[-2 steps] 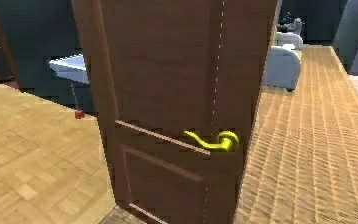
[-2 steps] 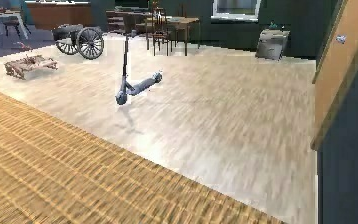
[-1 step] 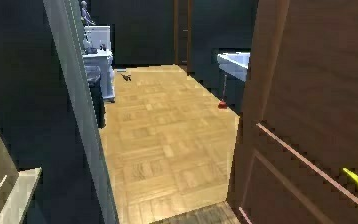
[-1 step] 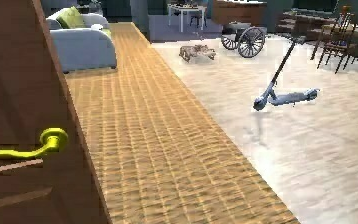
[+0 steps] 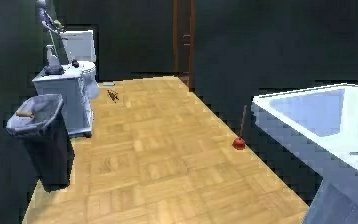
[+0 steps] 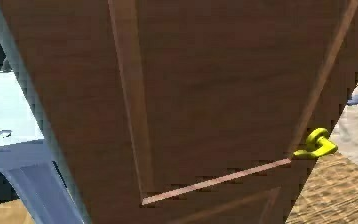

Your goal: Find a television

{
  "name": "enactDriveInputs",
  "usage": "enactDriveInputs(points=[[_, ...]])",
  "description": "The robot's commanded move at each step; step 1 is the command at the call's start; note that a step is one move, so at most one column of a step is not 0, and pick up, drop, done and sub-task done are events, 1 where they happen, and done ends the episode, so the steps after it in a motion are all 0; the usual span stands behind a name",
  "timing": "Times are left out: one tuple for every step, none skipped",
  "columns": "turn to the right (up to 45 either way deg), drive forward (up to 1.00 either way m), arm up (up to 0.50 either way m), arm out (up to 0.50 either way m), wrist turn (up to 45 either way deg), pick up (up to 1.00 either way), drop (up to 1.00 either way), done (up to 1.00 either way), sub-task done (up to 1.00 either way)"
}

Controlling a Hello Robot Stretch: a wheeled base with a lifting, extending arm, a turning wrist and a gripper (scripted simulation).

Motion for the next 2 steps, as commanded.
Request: enactDriveInputs(points=[[0.0,1.00,0.00,0.00,0.0,0.00,0.00,0.00,0.00],[-3.0,0.00,0.00,0.00,0.0,0.00,0.00,0.00,0.00]])
